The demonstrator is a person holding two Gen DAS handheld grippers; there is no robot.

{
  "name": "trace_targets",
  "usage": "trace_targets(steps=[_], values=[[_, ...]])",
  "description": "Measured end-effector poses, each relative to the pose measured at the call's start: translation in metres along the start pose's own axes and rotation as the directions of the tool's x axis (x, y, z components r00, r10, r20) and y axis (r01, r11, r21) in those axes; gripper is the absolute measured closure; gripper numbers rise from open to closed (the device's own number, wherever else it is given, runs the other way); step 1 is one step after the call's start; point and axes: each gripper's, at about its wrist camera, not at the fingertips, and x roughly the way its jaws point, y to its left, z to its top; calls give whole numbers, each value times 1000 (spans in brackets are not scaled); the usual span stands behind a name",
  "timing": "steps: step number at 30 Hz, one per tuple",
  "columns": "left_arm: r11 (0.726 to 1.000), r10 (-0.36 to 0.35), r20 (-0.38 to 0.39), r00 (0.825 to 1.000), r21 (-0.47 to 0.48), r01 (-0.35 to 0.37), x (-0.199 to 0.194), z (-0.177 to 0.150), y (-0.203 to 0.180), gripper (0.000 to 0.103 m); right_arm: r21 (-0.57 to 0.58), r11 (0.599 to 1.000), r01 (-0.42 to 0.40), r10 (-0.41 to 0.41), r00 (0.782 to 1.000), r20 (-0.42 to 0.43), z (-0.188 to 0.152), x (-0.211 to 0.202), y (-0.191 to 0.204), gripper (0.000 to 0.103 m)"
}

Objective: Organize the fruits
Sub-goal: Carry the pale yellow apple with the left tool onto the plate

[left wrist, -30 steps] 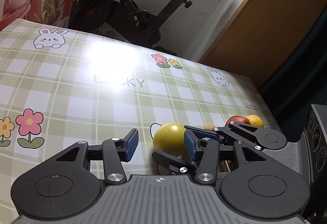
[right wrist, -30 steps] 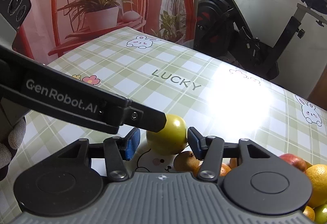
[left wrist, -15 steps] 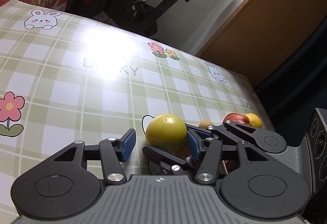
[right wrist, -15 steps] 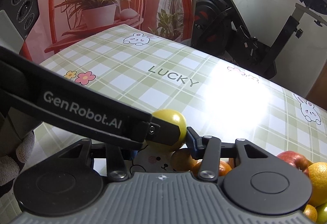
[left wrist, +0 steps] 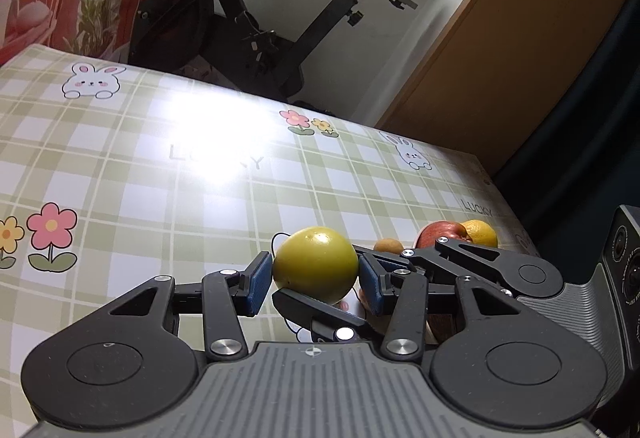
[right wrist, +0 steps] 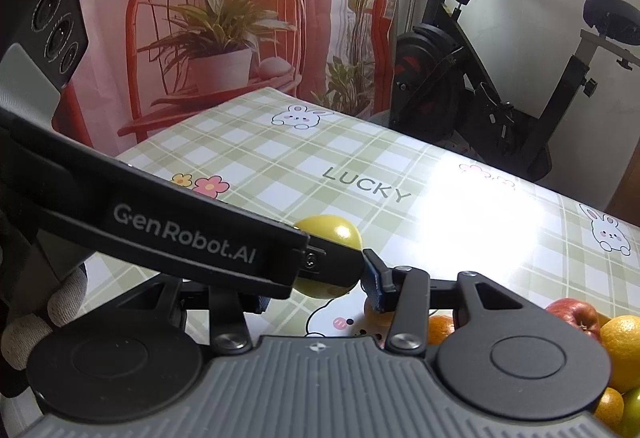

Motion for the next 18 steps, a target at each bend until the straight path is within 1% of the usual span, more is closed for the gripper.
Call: trace_targets(steps=[3,7,18], values=[[999,11,20,1000,30,-11,-9,-3,-16,53,10,1000,6,-7,999,36,-4,-16,0,56],[997,16,23,1000,70,-17,-14,-6,-38,53,28,999,22,-24,997,70,-13,-38,-3,56],[982,20,-34,999,187,-13,-1,-24,-101,53,124,990,63,-79,989,123,-49,-89,-32,56]])
